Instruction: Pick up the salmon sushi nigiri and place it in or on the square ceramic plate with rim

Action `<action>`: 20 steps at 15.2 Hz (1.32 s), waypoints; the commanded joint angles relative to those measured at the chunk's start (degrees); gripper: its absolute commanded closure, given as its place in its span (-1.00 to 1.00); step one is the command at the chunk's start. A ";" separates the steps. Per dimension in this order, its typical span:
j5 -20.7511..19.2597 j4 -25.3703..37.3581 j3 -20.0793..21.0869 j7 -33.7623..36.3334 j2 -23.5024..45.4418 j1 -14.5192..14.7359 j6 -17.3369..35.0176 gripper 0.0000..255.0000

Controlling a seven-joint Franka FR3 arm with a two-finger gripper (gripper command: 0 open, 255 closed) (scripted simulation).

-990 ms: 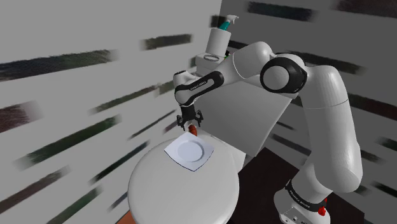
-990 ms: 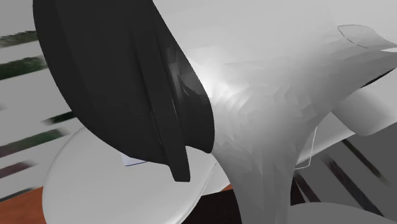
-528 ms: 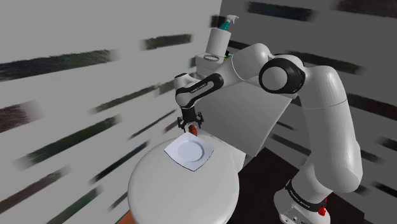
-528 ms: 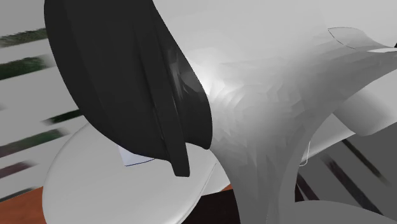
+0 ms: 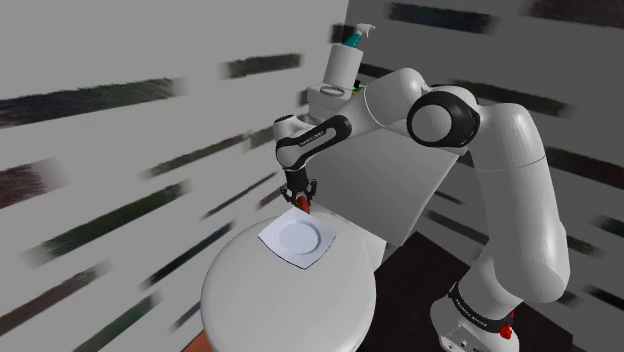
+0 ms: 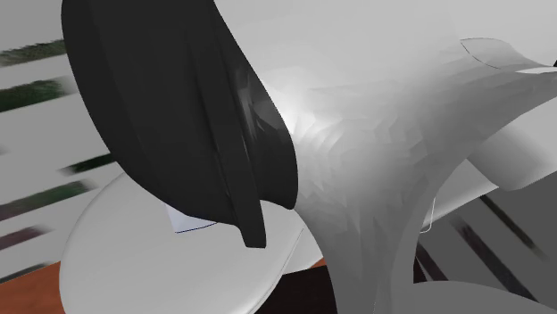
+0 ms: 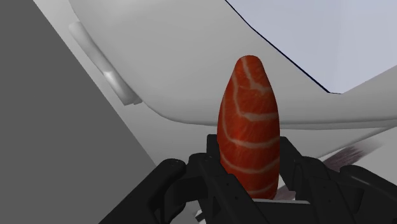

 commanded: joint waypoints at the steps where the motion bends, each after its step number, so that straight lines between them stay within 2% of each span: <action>1: 0.00 -0.01 -0.01 0.00 0.02 -0.01 0.00 1.00; 4: 0.00 -0.02 -0.01 0.00 0.02 -0.01 0.00 1.00; 20: 0.52 1.39 0.24 -0.87 -7.27 -0.08 -8.66 1.00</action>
